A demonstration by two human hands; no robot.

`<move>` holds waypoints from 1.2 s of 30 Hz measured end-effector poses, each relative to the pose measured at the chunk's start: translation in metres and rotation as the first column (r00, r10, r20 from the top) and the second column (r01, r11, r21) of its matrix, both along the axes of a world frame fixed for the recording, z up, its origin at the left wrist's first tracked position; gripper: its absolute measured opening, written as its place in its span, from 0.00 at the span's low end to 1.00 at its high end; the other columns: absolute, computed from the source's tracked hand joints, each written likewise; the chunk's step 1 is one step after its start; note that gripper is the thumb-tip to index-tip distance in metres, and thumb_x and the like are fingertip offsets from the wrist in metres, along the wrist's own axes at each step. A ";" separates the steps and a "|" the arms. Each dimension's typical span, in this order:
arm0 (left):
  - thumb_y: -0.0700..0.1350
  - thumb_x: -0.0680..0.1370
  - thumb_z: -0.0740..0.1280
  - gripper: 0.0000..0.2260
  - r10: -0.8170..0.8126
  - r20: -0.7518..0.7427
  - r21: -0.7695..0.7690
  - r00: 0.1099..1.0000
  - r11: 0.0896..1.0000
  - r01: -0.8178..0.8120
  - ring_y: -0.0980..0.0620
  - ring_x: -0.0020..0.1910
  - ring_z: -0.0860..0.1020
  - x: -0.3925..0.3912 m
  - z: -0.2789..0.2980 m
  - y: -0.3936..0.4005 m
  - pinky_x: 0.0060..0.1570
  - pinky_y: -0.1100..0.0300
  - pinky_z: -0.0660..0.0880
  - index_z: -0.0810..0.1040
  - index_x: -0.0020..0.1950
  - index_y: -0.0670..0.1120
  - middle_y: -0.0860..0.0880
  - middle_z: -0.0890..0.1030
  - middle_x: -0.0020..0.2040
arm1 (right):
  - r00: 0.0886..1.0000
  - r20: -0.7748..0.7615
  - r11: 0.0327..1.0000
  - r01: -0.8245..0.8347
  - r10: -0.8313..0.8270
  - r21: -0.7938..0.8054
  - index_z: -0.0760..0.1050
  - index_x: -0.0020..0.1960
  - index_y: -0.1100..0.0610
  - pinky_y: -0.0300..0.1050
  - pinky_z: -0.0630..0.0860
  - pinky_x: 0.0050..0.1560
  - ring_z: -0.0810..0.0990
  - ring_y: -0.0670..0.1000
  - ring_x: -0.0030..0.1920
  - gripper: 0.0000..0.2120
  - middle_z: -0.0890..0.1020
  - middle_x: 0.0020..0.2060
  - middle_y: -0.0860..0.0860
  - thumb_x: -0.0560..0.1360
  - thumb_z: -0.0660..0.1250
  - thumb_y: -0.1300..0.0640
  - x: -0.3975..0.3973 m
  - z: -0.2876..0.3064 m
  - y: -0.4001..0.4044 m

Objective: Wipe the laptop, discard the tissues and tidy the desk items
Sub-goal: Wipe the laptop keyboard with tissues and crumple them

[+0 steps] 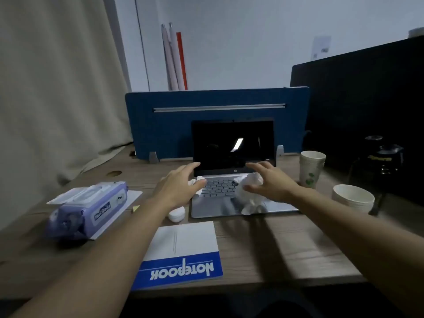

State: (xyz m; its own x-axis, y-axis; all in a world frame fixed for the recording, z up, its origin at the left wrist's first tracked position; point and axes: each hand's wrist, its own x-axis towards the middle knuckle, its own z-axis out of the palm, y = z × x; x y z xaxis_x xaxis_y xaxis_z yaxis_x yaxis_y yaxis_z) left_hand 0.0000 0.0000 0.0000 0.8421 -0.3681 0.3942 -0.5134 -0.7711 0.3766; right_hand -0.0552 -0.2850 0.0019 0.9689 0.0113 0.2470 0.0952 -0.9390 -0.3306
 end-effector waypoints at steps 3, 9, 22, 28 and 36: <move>0.65 0.75 0.61 0.29 -0.015 -0.057 -0.025 0.998 1.000 0.014 0.48 0.70 0.70 0.014 -0.016 -0.001 0.64 0.43 0.69 0.63 0.75 0.58 0.53 0.70 0.74 | 1.000 -0.004 0.999 -0.006 0.006 -0.039 0.60 0.75 0.43 0.52 0.70 0.65 0.70 0.57 0.68 0.37 0.65 0.73 0.51 0.71 0.69 0.37 0.009 -0.015 0.003; 0.64 0.75 0.61 0.27 -0.007 -0.115 -0.026 0.993 1.000 0.004 0.50 0.66 0.72 0.034 -0.041 0.001 0.61 0.46 0.72 0.66 0.73 0.59 0.55 0.71 0.71 | 0.997 -0.080 0.998 -0.007 0.002 -0.055 0.75 0.65 0.51 0.51 0.73 0.59 0.75 0.57 0.61 0.20 0.74 0.63 0.54 0.74 0.67 0.57 0.036 -0.038 0.010; 0.59 0.78 0.62 0.23 0.035 -0.078 -0.062 0.996 0.997 -0.040 0.49 0.68 0.70 0.071 -0.043 0.000 0.63 0.46 0.70 0.68 0.72 0.57 0.56 0.71 0.72 | 0.994 -0.035 0.952 -0.111 0.105 -0.284 0.67 0.58 0.55 0.47 0.66 0.43 0.77 0.59 0.52 0.10 0.76 0.54 0.56 0.78 0.58 0.54 0.074 -0.060 0.037; 0.60 0.79 0.60 0.23 0.046 -0.078 -0.041 0.996 0.998 -0.050 0.48 0.68 0.69 0.073 -0.047 0.002 0.62 0.47 0.70 0.67 0.73 0.57 0.56 0.70 0.72 | 0.993 -0.108 0.970 -0.068 0.044 -0.234 0.75 0.53 0.56 0.46 0.70 0.42 0.78 0.55 0.47 0.08 0.79 0.51 0.55 0.77 0.61 0.58 0.085 -0.052 0.042; 0.58 0.79 0.61 0.23 0.026 -0.140 -0.035 0.990 0.999 -0.031 0.49 0.70 0.67 0.081 -0.035 0.010 0.64 0.47 0.69 0.65 0.74 0.57 0.55 0.69 0.73 | 1.000 0.008 0.998 -0.014 0.014 -0.069 0.73 0.44 0.50 0.41 0.68 0.34 0.76 0.49 0.40 0.04 0.78 0.43 0.49 0.76 0.63 0.51 0.088 -0.026 0.031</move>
